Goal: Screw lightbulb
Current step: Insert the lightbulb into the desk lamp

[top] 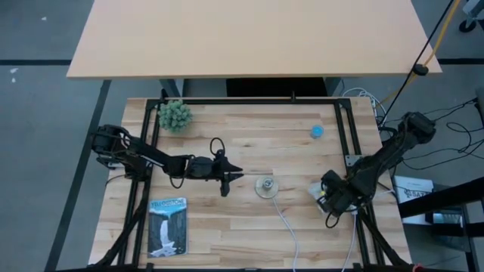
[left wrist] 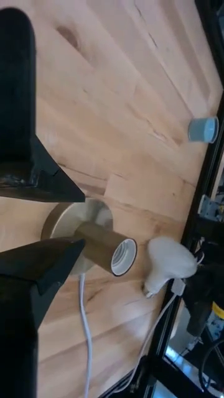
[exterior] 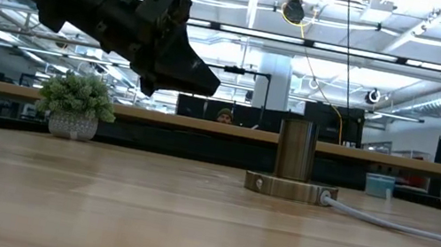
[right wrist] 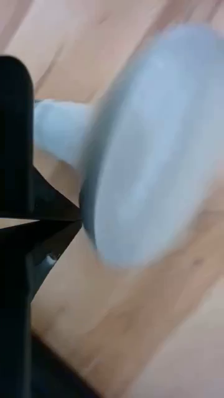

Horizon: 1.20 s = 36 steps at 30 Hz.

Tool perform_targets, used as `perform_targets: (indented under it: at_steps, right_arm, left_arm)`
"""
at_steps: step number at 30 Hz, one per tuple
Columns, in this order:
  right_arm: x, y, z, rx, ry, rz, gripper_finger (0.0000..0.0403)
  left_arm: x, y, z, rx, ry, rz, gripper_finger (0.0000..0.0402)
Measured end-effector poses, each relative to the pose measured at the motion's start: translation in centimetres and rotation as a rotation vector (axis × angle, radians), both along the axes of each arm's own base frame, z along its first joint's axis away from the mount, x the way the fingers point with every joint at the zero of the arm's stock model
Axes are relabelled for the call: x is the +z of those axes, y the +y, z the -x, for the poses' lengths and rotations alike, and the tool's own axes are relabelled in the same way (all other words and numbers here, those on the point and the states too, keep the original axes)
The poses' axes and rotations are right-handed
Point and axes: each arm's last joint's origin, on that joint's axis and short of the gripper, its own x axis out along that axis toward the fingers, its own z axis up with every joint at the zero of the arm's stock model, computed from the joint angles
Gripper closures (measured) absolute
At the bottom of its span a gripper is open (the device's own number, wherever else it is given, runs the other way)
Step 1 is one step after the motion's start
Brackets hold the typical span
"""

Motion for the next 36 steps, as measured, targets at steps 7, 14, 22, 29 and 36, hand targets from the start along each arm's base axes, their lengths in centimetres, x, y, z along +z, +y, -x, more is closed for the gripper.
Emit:
perform_targets:
  at_steps: [7,14,22,29,36]
  right_arm:
    - [0.1,-0.6,-1.6,-0.021,-0.138,0.054,0.0403]
    - [0.0,0.0,-1.2,0.091,-0.019,-0.089,0.0403]
    - [0.5,1.4,-2.7,0.313,-0.180,-0.219,0.0366]
    - [2.2,2.6,-3.4,0.512,-0.254,-0.297,0.0284]
    - [2.3,4.7,-2.9,0.765,-0.293,-0.288,0.0222]
  left_arm:
    - [0.0,0.6,-0.1,0.033,-0.002,-0.004,0.0299]
    - [0.0,0.7,-0.1,0.034,-0.002,-0.005,0.0299]
    - [0.0,0.7,-0.1,0.037,-0.002,-0.005,0.0299]
    - [0.0,0.3,0.0,0.023,-0.001,-0.002,0.0299]
    - [0.0,0.2,0.0,0.020,0.001,-0.001,0.0299]
